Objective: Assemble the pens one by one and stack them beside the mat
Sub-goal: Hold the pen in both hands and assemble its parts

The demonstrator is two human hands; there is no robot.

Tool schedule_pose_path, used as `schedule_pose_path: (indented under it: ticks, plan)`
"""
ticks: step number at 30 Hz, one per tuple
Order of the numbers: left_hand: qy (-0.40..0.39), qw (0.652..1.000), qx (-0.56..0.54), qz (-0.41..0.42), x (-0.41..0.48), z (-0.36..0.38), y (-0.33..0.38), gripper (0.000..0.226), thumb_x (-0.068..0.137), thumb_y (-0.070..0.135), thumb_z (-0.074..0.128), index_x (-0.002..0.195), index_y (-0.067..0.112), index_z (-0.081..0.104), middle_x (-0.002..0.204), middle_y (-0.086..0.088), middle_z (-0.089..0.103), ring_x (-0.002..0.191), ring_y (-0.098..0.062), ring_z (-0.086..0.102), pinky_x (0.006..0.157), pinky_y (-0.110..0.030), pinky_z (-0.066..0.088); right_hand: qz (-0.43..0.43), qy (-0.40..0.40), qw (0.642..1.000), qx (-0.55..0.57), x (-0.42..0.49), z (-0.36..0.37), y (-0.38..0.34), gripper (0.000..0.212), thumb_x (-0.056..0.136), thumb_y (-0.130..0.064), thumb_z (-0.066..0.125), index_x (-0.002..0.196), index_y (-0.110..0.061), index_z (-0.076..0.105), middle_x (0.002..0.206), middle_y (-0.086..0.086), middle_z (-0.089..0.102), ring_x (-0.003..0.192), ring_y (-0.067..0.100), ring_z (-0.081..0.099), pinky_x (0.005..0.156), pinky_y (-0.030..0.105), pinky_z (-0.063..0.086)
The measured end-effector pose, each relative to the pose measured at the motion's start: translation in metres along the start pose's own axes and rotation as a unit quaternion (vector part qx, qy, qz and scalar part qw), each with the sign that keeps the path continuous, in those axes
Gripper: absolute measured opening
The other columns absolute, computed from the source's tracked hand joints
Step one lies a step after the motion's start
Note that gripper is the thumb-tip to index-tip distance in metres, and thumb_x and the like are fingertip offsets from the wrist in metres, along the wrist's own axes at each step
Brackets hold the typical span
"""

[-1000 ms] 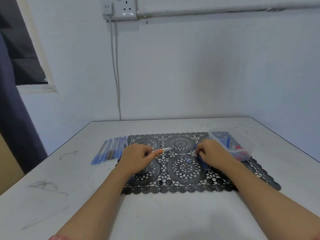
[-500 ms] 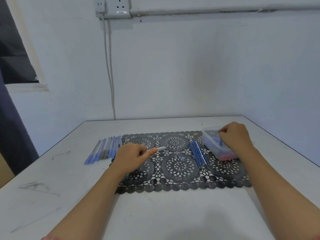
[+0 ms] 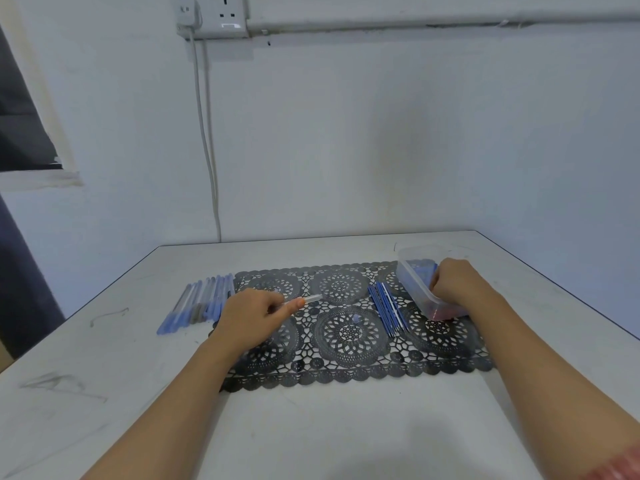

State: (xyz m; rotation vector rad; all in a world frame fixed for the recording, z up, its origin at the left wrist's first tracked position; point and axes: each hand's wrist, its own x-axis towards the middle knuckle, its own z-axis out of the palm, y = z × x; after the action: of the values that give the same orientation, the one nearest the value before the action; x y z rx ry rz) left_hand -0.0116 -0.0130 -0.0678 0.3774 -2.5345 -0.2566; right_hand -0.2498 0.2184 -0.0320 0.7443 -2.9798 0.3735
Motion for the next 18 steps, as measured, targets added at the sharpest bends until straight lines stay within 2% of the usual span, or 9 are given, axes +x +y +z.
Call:
schedule_pose_path:
  ticks: [2,4,6,8,10,13,15,17,18]
  plan:
    - [0.001,1.000,0.001,0.002,-0.0001,-0.0002,0.0000,0.065,0.079,0.076,0.029,0.050,0.020,0.041,0.042,0.006,0.034,0.039,-0.005,0.032,0.048,-0.017,0.030,-0.007,-0.024,1.000,-0.006,0.0000,-0.0020,0.0001,0.014,0.088,-0.013,0.045,0.083,-0.009,0.058,0.068,0.005,0.053,0.074,0.024,0.051,0.064,0.027,0.039]
    - [0.003,1.000,0.003,0.005,-0.0004,-0.0002,-0.0004,0.066,0.078,0.078,0.026,0.050,0.019,0.042,0.042,0.006,0.034,0.038,-0.005,0.032,0.047,-0.017,0.029,-0.009,-0.041,0.999,-0.007,0.0012,-0.0015,0.0016,0.019,0.087,-0.011,0.046,0.091,-0.010,0.065,0.086,0.008,0.064,0.077,0.022,0.055,0.065,0.026,0.042]
    - [0.004,1.000,-0.001,0.005,-0.0011,0.0001,-0.0003,0.066,0.078,0.077,0.027,0.050,0.020,0.041,0.042,0.006,0.034,0.039,-0.006,0.031,0.047,-0.016,0.027,-0.007,-0.042,0.999,-0.001,0.0011,-0.0008,0.0027,0.015,0.085,-0.009,0.048,0.081,-0.010,0.061,0.075,0.006,0.059,0.066,0.019,0.052,0.055,0.023,0.039]
    - [0.005,1.000,0.000,0.006,-0.0011,-0.0002,0.0002,0.066,0.077,0.078,0.026,0.050,0.020,0.040,0.043,0.007,0.033,0.039,-0.006,0.031,0.047,-0.015,0.026,0.002,-0.030,1.000,-0.003,0.0008,-0.0007,0.0020,0.019,0.086,-0.009,0.048,0.067,-0.011,0.048,0.062,0.002,0.046,0.057,0.014,0.044,0.046,0.023,0.030]
    - [0.005,1.000,0.002,0.007,-0.0007,0.0003,-0.0002,0.065,0.076,0.078,0.025,0.049,0.020,0.039,0.042,0.006,0.033,0.039,-0.006,0.031,0.047,-0.015,0.027,0.005,-0.029,1.000,-0.012,0.0001,-0.0008,0.0008,0.021,0.087,-0.010,0.048,0.067,-0.011,0.044,0.061,0.001,0.042,0.058,0.015,0.044,0.046,0.023,0.029]
    - [0.005,1.000,0.001,0.005,0.0000,0.0013,-0.0011,0.066,0.075,0.079,0.024,0.049,0.020,0.039,0.042,0.006,0.034,0.039,-0.006,0.032,0.047,-0.015,0.029,-0.006,-0.022,0.999,-0.026,-0.0021,-0.0041,-0.0001,0.008,0.089,-0.011,0.048,0.090,-0.006,0.054,0.071,0.003,0.048,0.072,0.020,0.048,0.055,0.023,0.034]
    - [0.005,1.000,0.001,0.006,0.0000,0.0018,-0.0010,0.066,0.076,0.078,0.024,0.049,0.020,0.040,0.042,0.007,0.034,0.039,-0.005,0.032,0.047,-0.015,0.029,-0.010,-0.019,0.999,-0.032,-0.0035,-0.0050,0.0000,0.016,0.090,-0.011,0.047,0.103,-0.003,0.053,0.081,0.006,0.054,0.075,0.021,0.048,0.052,0.022,0.032]
    - [0.004,1.000,0.001,0.007,-0.0001,0.0017,-0.0007,0.066,0.080,0.077,0.028,0.049,0.020,0.040,0.042,0.007,0.034,0.039,-0.005,0.032,0.048,-0.016,0.029,-0.012,-0.013,0.999,-0.028,-0.0033,-0.0041,0.0008,0.019,0.090,-0.011,0.047,0.106,-0.002,0.051,0.087,0.009,0.057,0.074,0.021,0.047,0.048,0.021,0.029]
    - [0.003,1.000,0.003,0.007,-0.0002,0.0017,-0.0009,0.065,0.080,0.076,0.029,0.049,0.020,0.040,0.043,0.008,0.034,0.039,-0.005,0.032,0.047,-0.016,0.029,-0.010,-0.009,1.000,-0.024,-0.0030,-0.0032,0.0009,0.017,0.089,-0.010,0.048,0.104,-0.002,0.051,0.081,0.008,0.053,0.072,0.021,0.047,0.045,0.021,0.028]
